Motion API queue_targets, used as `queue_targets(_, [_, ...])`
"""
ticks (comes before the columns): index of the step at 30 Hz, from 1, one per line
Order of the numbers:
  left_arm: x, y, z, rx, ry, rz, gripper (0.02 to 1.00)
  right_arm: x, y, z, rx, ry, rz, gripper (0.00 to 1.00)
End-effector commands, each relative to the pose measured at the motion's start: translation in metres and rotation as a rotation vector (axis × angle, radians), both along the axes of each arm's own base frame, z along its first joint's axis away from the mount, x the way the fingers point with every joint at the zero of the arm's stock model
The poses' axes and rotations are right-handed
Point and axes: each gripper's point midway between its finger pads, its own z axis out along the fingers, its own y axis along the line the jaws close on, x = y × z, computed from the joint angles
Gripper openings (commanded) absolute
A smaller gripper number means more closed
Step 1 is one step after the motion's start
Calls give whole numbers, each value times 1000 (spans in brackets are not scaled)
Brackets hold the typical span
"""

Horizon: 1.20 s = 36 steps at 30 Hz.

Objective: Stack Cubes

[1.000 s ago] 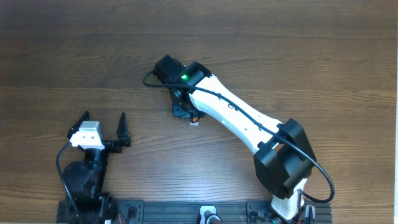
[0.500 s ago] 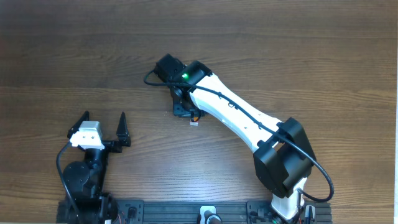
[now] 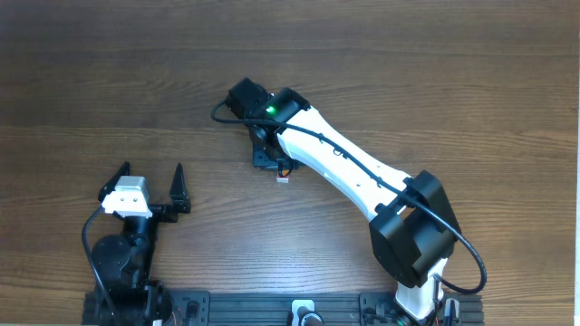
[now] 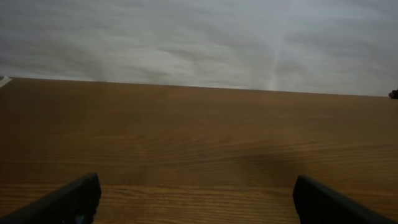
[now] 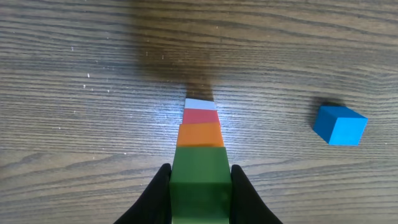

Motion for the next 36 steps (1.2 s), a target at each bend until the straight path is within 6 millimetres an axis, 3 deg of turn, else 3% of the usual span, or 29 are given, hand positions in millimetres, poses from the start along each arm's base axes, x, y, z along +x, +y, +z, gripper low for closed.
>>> queue_targets(1, [0, 0, -2, 11, 2, -2, 1000, 0, -3, -8, -6, 22, -23, 9])
queue_targets(36, [0, 0, -2, 11, 2, -2, 1000, 0, -3, -11, -7, 21, -24, 108])
